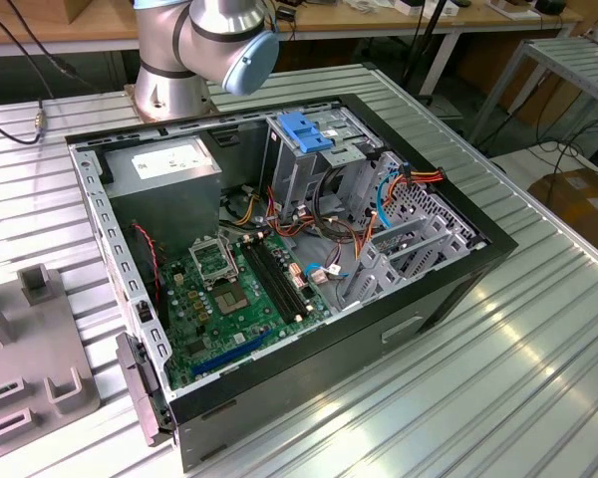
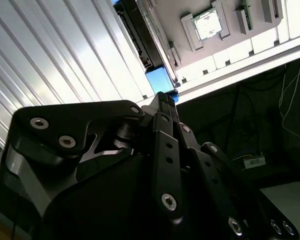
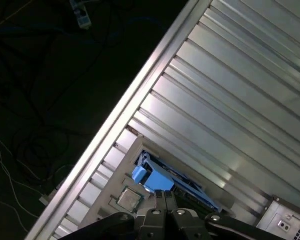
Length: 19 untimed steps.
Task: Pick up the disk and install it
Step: 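Pick up the disk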
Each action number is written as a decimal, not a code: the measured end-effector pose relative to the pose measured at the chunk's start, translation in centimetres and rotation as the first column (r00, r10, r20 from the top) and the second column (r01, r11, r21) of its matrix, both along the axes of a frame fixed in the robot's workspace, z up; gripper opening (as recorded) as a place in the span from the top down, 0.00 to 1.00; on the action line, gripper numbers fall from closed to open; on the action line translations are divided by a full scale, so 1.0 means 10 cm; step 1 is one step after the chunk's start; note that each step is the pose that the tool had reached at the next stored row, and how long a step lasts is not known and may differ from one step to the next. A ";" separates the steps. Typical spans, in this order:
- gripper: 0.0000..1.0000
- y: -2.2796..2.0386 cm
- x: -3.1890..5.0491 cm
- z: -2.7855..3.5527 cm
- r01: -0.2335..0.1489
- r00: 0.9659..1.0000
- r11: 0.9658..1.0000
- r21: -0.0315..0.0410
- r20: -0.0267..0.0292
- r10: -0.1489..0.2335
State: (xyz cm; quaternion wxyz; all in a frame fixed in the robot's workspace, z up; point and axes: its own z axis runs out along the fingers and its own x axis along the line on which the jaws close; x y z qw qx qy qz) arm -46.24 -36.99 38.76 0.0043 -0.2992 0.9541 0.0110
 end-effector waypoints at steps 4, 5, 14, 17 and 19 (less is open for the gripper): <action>0.90 0.000 0.000 0.000 -0.031 1.000 1.000 -0.001 0.000 0.031; 0.90 0.000 0.000 0.000 -0.038 0.999 0.999 -0.001 0.000 0.038; 0.90 0.000 0.000 0.000 -0.158 0.987 0.987 -0.003 0.000 0.158; 0.90 0.000 0.000 0.000 -0.193 0.981 0.981 -0.004 0.000 0.193; 0.90 0.000 0.000 0.000 -0.217 0.976 0.976 -0.005 -0.001 0.217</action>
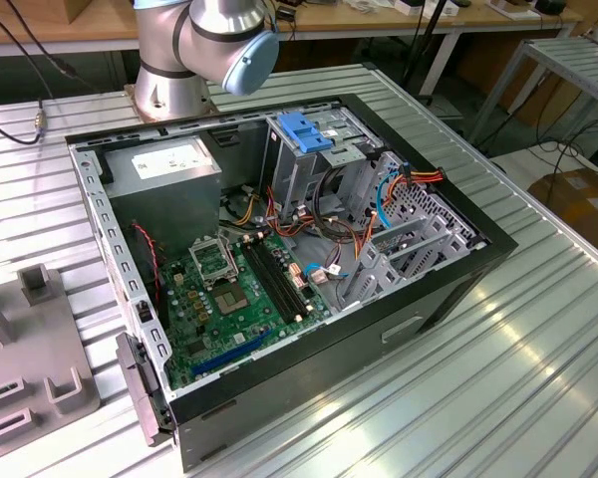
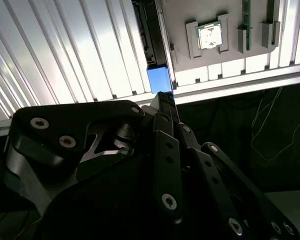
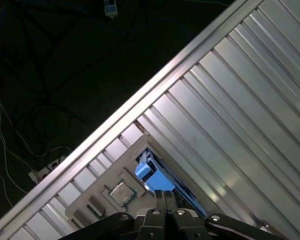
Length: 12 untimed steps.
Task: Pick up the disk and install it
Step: 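Pick up the disk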
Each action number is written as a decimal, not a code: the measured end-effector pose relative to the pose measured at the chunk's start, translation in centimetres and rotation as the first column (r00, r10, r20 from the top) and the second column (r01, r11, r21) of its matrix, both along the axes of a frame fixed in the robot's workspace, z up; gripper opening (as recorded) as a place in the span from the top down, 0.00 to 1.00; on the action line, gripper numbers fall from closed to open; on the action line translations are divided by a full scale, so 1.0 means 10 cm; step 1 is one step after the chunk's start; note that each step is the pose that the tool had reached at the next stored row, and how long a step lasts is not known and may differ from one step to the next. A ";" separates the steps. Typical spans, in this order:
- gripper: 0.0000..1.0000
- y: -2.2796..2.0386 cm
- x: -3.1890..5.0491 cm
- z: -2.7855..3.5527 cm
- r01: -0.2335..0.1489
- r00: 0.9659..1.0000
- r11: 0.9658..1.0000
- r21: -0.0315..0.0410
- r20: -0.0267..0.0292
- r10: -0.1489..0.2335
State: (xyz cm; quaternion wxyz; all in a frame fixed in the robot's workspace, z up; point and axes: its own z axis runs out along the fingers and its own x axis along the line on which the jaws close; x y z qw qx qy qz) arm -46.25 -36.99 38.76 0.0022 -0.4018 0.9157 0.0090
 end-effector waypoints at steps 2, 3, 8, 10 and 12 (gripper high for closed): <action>0.90 0.000 0.000 0.000 -0.026 1.000 1.000 -0.002 0.000 0.026; 0.90 0.000 0.000 0.000 -0.042 0.999 0.999 -0.002 0.000 0.042; 0.90 0.000 0.000 0.000 -0.122 0.992 0.992 -0.003 0.000 0.122; 0.90 0.000 0.000 0.000 -0.155 0.988 0.988 -0.003 0.000 0.155; 0.90 0.000 0.000 0.000 -0.185 0.983 0.983 -0.003 0.000 0.185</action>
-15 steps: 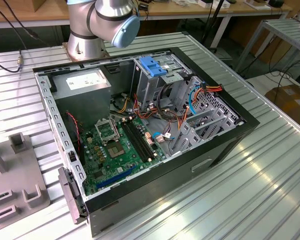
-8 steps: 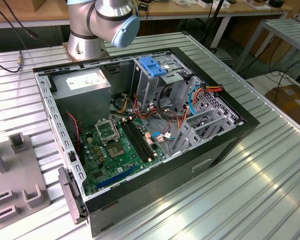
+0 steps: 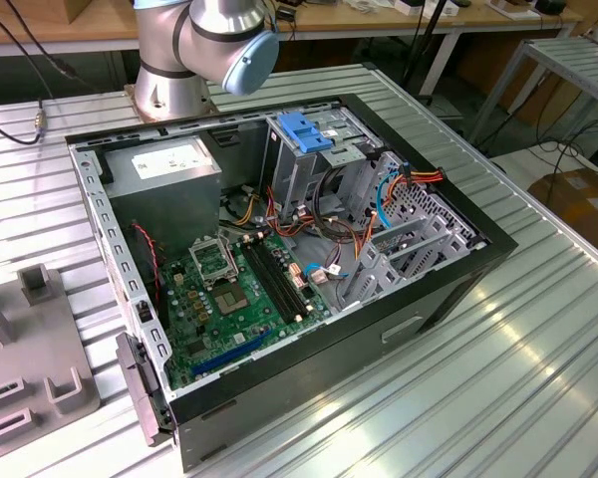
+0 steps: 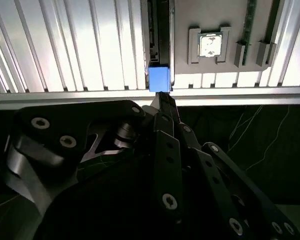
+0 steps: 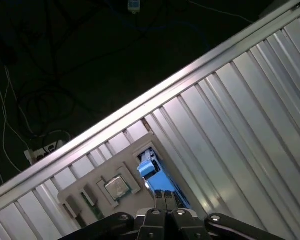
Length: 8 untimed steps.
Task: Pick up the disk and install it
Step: 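Pick up the disk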
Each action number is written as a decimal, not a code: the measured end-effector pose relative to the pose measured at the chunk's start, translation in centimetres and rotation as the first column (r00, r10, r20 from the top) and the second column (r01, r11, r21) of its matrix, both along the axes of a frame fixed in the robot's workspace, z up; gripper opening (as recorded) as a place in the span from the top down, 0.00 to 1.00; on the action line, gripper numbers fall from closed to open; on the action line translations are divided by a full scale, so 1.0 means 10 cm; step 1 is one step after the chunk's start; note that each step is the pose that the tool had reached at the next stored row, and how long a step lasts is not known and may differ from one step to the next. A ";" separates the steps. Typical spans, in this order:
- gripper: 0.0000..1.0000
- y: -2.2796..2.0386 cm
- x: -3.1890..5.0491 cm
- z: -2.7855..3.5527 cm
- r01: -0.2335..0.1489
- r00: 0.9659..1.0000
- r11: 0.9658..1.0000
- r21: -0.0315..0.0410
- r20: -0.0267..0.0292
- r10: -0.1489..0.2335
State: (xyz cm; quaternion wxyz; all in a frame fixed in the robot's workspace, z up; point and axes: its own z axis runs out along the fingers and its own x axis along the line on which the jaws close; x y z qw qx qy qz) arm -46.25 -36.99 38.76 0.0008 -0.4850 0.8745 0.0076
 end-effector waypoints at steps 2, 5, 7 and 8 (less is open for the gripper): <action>0.90 0.000 0.000 0.000 -0.032 0.999 0.999 0.000 0.000 0.032; 0.90 0.000 0.000 -0.002 -0.094 0.996 0.996 -0.001 0.000 0.094; 0.90 0.000 0.000 -0.003 -0.129 0.992 0.992 -0.002 0.000 0.129; 0.90 0.000 0.000 -0.003 -0.153 0.988 0.988 -0.003 0.000 0.153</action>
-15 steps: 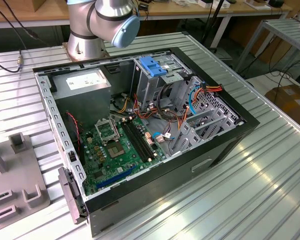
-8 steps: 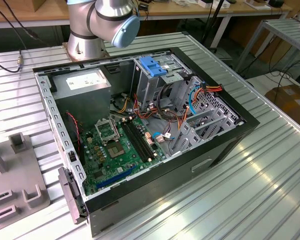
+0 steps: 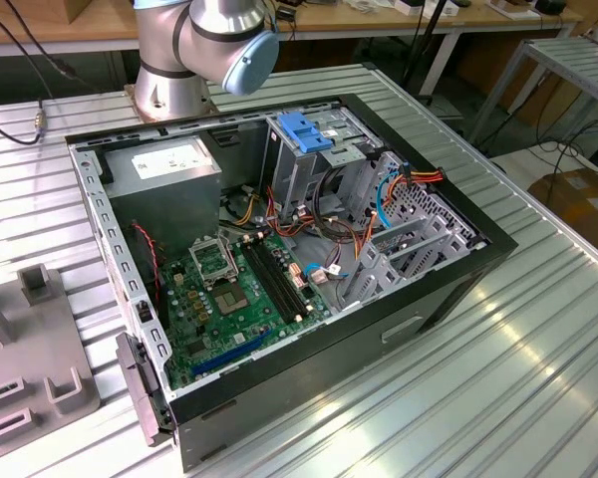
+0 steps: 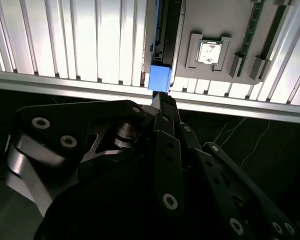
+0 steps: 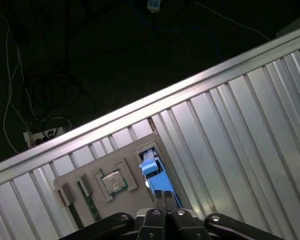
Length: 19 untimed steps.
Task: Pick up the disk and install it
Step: 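Pick up the disk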
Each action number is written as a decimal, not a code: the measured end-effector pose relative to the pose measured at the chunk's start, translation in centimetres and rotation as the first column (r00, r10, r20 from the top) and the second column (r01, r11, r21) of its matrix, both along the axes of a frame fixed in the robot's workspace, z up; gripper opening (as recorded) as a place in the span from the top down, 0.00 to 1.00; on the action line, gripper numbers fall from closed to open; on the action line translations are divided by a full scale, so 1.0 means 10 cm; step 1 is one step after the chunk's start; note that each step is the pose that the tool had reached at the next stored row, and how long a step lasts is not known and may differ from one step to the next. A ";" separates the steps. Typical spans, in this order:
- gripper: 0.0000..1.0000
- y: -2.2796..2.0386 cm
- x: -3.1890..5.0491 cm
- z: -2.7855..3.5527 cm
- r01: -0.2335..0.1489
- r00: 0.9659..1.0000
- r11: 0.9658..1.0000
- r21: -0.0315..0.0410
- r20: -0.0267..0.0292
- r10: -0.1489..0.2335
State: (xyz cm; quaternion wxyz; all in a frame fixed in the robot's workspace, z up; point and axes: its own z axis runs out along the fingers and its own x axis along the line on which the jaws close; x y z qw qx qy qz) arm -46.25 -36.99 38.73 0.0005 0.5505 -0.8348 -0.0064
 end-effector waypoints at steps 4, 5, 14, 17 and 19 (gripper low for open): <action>0.90 0.000 0.000 -0.003 -0.075 0.997 0.997 -0.004 0.000 0.075; 0.90 0.000 0.000 -0.004 -0.092 0.996 0.996 -0.005 0.000 0.092; 0.58 0.000 0.001 -0.041 -0.229 0.973 0.973 -0.030 -0.005 0.229; 0.52 0.000 0.001 -0.101 -0.238 0.971 0.971 -0.032 -0.005 0.238; 0.52 0.001 0.005 -0.131 -0.246 0.969 0.969 -0.033 -0.005 0.246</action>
